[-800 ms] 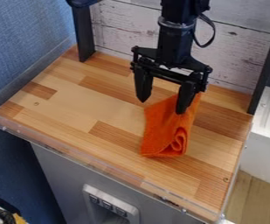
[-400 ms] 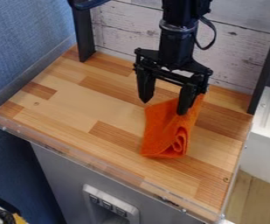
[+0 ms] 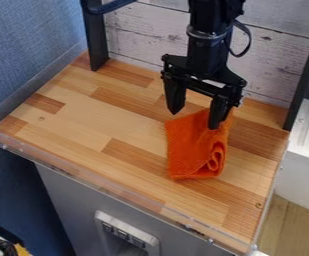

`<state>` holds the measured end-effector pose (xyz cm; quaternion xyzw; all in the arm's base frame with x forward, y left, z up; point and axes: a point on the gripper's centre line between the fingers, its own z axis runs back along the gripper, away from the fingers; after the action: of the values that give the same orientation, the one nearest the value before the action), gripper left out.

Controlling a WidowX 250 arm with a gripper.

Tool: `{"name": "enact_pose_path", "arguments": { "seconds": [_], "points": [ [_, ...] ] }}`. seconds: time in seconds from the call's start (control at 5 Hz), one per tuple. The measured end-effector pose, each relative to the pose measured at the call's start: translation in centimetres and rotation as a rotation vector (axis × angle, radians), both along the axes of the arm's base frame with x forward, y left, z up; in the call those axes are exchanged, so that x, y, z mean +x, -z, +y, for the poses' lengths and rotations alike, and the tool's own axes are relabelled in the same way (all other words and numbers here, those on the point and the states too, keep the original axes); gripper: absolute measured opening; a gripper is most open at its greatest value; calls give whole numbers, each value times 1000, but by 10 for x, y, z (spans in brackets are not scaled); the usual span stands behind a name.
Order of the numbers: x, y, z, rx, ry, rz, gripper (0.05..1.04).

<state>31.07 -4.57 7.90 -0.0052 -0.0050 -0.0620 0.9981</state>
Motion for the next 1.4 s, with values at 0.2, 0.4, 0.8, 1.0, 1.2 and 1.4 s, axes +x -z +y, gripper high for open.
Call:
{"name": "enact_pose_path", "arguments": {
  "seconds": [0.2,0.4,0.8,1.0,1.2,1.4],
  "points": [
    [2,0,-12,-6,61,-26,958],
    [5,1,-15,-2,92,-50,678],
    [2,23,-22,-2,150,-35,156],
    [0,42,-22,0,174,16,66],
    [8,53,-14,1,171,29,59],
    [9,61,-13,0,157,45,59]
  ]
}}
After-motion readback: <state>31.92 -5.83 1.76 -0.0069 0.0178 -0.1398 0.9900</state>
